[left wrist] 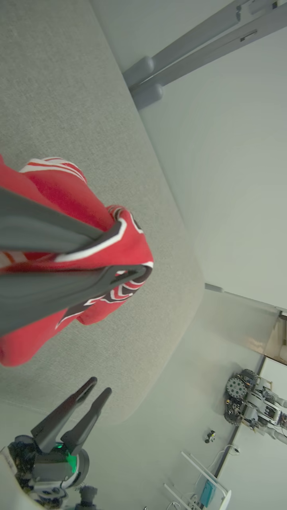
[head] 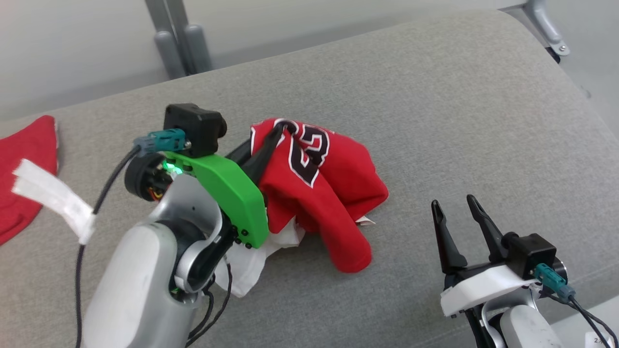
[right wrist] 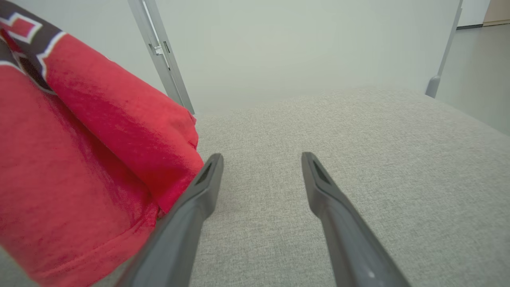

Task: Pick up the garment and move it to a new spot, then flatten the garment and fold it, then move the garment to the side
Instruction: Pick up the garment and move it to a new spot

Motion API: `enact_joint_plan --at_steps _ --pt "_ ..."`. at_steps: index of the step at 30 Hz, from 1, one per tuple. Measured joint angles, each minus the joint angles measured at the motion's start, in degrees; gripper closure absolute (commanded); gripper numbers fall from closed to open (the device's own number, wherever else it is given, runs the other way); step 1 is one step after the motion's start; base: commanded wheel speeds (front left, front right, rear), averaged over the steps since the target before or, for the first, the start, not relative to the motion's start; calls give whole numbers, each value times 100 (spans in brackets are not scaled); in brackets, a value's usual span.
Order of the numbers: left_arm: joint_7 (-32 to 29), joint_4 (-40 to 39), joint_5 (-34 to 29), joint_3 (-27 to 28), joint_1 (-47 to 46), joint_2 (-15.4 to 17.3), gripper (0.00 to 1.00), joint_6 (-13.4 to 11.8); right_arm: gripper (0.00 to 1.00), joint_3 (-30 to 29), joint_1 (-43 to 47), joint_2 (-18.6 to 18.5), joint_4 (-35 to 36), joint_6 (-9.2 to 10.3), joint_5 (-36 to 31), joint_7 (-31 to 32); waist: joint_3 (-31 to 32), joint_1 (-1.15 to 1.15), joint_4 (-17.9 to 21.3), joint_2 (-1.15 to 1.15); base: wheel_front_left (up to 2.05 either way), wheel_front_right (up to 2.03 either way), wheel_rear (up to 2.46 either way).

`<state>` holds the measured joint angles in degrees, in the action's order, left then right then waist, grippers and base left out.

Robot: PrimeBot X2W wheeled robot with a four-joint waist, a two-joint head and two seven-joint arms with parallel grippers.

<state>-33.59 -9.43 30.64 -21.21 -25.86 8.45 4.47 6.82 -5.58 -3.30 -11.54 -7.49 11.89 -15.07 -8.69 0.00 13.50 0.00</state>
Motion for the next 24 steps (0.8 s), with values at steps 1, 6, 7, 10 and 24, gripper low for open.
enact_joint_plan --at_steps 1,6,7,10,24 --pt "78 349 1 -23 9 -31 100 8 0 4 1 3 -20 0 12 1 -17 0 70 0 0 0 0" --pt "1080 2405 -399 -123 34 -105 100 32 0 179 -3 30 -120 0 131 1 -128 0 456 0 0 0 0" --pt "1329 2787 -535 -155 17 -115 100 33 0 207 -3 31 -134 0 170 1 -152 0 523 0 0 0 0" --pt "1964 3697 -706 -246 -60 -171 100 56 0 277 -4 32 -189 0 207 1 -207 0 683 0 0 0 0" --pt "4681 3158 -751 98 1141 -367 0 -502 0 -428 509 -194 -64 0 -283 1 236 0 496 0 0 0 0"
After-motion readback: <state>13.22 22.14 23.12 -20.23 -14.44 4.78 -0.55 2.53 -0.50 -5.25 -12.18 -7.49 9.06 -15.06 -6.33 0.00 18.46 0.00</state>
